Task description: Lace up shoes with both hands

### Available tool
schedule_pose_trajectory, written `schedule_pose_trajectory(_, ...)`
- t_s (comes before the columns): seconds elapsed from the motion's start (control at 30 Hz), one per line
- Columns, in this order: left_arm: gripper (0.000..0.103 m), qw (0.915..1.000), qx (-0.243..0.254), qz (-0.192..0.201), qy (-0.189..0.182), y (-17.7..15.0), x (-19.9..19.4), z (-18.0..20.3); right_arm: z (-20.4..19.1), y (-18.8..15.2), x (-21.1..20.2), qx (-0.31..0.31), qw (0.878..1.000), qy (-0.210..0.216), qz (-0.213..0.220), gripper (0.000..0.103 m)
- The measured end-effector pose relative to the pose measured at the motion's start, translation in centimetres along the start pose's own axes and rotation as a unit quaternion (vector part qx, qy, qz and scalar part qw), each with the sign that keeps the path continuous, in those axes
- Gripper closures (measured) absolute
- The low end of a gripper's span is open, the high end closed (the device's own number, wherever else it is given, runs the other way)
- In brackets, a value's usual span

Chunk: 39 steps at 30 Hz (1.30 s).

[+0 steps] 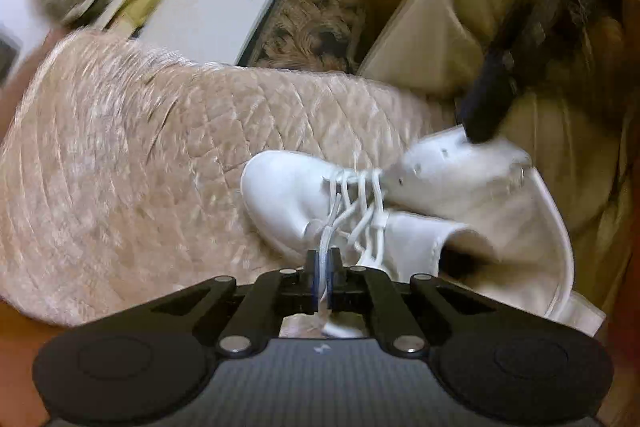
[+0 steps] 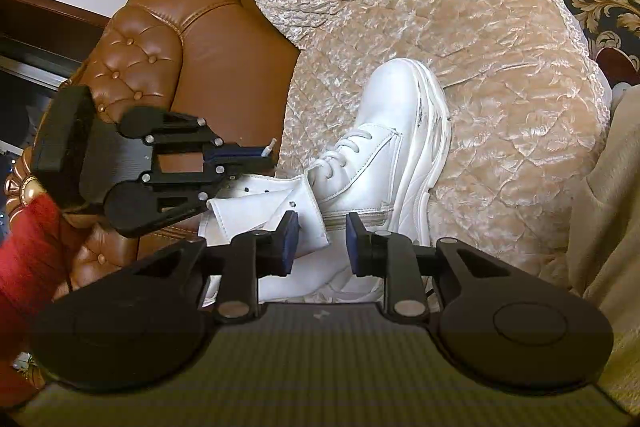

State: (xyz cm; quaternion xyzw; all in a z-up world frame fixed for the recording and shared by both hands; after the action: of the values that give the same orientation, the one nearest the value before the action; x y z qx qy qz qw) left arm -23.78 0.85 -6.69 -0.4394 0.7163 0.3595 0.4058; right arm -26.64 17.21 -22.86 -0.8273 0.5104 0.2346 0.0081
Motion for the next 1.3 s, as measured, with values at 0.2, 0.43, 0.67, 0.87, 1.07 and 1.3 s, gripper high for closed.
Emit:
schedule_pose_trajectory(0.2, 0.101, 0.9935, 0.106, -0.022, 0.033, 2.4, -0.1, 1.7, 0.2, -0.2, -0.3, 0.003, 1.0, -0.004, 0.006, 0.072)
schedule_pose_trajectory(0.43, 0.101, 0.9926, 0.099, -0.062, 0.034, 2.0, 0.8, 1.7, 0.1, -0.2, -0.2, -0.003, 1.0, -0.004, 0.002, 0.071)
schedule_pose_trajectory(0.67, 0.101, 0.982, 0.147, -0.084, 0.084, 1.6, 0.8, 2.6, 0.1, -0.3, -0.3, -0.004, 1.0, -0.001, 0.004, 0.071)
schedule_pose_trajectory(0.87, 0.1, 0.9667, 0.19, -0.086, 0.148, 1.9, 1.2, 4.0, 0.2, -0.2, -0.4, -0.003, 1.0, 0.004, 0.003, 0.071)
schedule_pose_trajectory(1.07, 0.1, 0.9563, 0.218, -0.084, 0.176, 2.3, 0.5, 6.1, 0.5, -0.2, -0.4, 0.004, 1.0, 0.012, -0.003, 0.071)
schedule_pose_trajectory(1.3, 0.1, 0.9436, 0.261, -0.093, 0.182, 2.8, 0.9, 7.2, 0.8, -0.3, -0.4, 0.012, 1.0, 0.014, -0.011, 0.071)
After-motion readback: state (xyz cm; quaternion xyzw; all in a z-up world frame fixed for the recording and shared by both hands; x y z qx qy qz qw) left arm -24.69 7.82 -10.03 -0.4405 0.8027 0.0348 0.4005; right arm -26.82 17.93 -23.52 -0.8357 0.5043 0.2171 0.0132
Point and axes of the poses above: each gripper's, at about its wrist camera, not at the fingertips, and x roughly the way its jaws point, z to its right, y to its top, the point moved 8 cm from there along x, roughly the way its jaws point, and after that the axes turned 10 degrees about y, right-handed, at the moved point
